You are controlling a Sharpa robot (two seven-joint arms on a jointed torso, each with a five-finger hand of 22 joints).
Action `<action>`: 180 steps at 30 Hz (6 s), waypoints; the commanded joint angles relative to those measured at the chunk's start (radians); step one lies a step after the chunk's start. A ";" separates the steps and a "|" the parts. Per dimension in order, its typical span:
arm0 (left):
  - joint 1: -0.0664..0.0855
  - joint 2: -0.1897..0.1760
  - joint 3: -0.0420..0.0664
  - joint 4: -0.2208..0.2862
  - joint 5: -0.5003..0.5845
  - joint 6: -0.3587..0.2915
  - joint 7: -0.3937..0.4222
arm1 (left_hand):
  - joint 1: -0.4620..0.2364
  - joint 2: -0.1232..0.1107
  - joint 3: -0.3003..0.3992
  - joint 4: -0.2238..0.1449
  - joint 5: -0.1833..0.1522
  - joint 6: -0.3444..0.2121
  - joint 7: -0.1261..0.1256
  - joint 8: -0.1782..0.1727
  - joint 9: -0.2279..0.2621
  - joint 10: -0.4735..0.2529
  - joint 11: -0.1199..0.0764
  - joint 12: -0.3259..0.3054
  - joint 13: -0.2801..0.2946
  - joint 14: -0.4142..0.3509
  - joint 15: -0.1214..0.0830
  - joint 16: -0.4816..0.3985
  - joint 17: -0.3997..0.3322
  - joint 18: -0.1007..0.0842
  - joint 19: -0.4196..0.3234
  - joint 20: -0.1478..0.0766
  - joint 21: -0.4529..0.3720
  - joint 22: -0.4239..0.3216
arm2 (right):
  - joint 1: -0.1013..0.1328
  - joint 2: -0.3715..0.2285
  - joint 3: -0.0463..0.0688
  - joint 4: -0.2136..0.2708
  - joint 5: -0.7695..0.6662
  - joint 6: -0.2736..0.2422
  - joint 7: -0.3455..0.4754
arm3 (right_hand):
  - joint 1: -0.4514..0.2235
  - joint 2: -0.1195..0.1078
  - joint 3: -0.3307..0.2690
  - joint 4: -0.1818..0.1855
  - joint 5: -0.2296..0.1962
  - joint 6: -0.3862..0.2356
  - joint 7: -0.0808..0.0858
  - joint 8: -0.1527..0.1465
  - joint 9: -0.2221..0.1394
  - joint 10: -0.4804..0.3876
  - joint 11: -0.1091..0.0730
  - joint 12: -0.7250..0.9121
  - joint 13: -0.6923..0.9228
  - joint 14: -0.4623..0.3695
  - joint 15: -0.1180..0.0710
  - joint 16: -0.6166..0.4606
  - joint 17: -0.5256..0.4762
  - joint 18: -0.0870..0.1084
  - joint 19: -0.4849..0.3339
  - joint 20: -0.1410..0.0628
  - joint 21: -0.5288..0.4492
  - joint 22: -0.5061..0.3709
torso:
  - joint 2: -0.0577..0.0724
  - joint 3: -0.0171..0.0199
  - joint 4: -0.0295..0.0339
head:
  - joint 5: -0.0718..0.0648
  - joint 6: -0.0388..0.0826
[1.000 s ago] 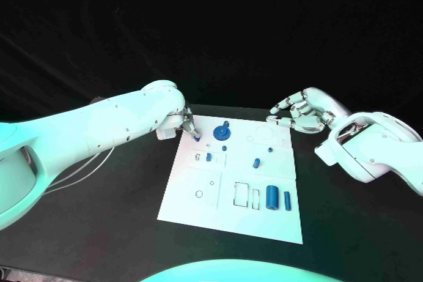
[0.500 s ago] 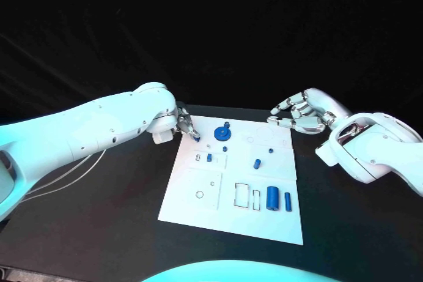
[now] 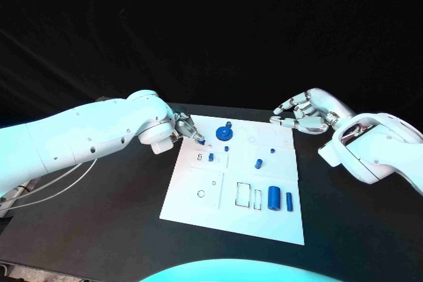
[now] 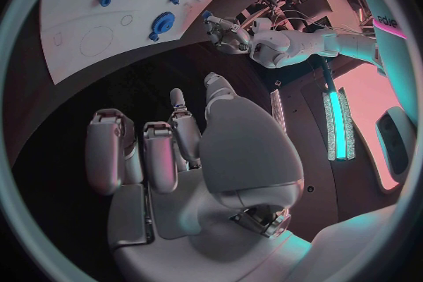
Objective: Assemble the parts on the task board
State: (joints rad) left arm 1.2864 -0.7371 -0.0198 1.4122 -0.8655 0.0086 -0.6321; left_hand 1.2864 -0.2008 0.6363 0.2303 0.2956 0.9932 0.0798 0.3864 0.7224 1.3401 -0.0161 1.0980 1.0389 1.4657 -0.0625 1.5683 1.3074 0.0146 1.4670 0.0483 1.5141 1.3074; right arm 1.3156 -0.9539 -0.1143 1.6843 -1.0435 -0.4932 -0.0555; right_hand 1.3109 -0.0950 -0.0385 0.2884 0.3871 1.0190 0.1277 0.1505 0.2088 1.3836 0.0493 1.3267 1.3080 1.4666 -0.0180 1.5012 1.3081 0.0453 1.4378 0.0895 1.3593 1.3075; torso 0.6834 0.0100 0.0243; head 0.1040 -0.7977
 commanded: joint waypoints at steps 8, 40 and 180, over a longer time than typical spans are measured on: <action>-0.024 -0.031 -0.014 0.063 -0.118 -0.019 0.018 | -0.027 -0.012 0.167 -0.163 0.029 0.014 -0.021 0.018 0.083 0.011 -0.002 0.000 -0.007 0.105 -0.008 0.002 0.263 0.008 0.038 -0.009 0.009 0.186 | -0.002 0.000 -0.001 -0.001 -0.006 0.014 0.000 | -0.012 0.000 -0.006 0.000 0.004 -0.009 -0.001 0.004 0.001 0.001 -0.003 0.004 0.018 0.073 -0.005 -0.005 0.138 0.010 -0.003 -0.002 -0.002 0.126 | 0.000 -0.0009 -0.0006 | 0.005 -0.003; -0.059 -0.009 -0.019 0.069 -0.230 0.012 -0.019 | -0.066 -0.034 0.189 -0.196 0.117 0.029 -0.029 0.040 0.086 0.036 -0.011 0.022 0.012 0.105 -0.016 0.002 0.263 -0.001 0.063 -0.016 0.028 0.217 | -0.003 -0.001 -0.001 0.001 -0.006 0.014 0.003 | -0.013 0.001 -0.007 0.000 0.005 -0.009 -0.001 0.005 0.001 0.001 -0.003 0.004 0.018 0.073 -0.005 -0.005 0.137 0.010 -0.004 -0.002 -0.004 0.125 | 0.001 0.0002 -0.0005 | 0.005 -0.013; -0.061 0.029 -0.019 0.032 -0.287 0.049 -0.087 | -0.149 -0.026 -0.193 -0.046 0.130 0.089 -0.079 0.038 0.127 0.080 -0.047 0.079 0.068 0.105 -0.048 0.002 0.263 -0.014 0.101 -0.006 0.054 0.260 | -0.005 -0.006 -0.001 0.004 -0.006 0.010 0.006 | -0.015 0.003 -0.009 -0.001 0.008 -0.008 -0.002 0.008 0.002 0.002 -0.004 0.005 0.018 0.072 -0.005 -0.008 0.134 0.010 -0.004 -0.003 -0.006 0.125 | 0.001 0.0001 -0.0009 | -0.001 -0.032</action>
State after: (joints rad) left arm 1.2260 -0.7100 -0.0381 1.4443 -1.1532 0.0521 -0.6954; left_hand 1.1379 -0.2344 0.4497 0.1812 0.4298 1.0814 -0.0038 0.4288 0.8502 1.4229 -0.0642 1.1733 1.1069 1.4656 -0.1055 1.5683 1.3077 0.0148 1.4634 0.0375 1.5632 1.3075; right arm 1.3116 -0.9597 -0.1157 1.6866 -1.0434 -0.4901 -0.0546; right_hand 1.3069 -0.0910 -0.0412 0.2857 0.3911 1.0190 0.1277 0.1549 0.2101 1.3836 0.0493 1.3267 1.3073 1.4666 -0.0180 1.4973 1.3074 0.0453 1.4378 0.0895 1.3593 1.3080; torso 0.6842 0.0100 0.0233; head 0.1024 -0.8304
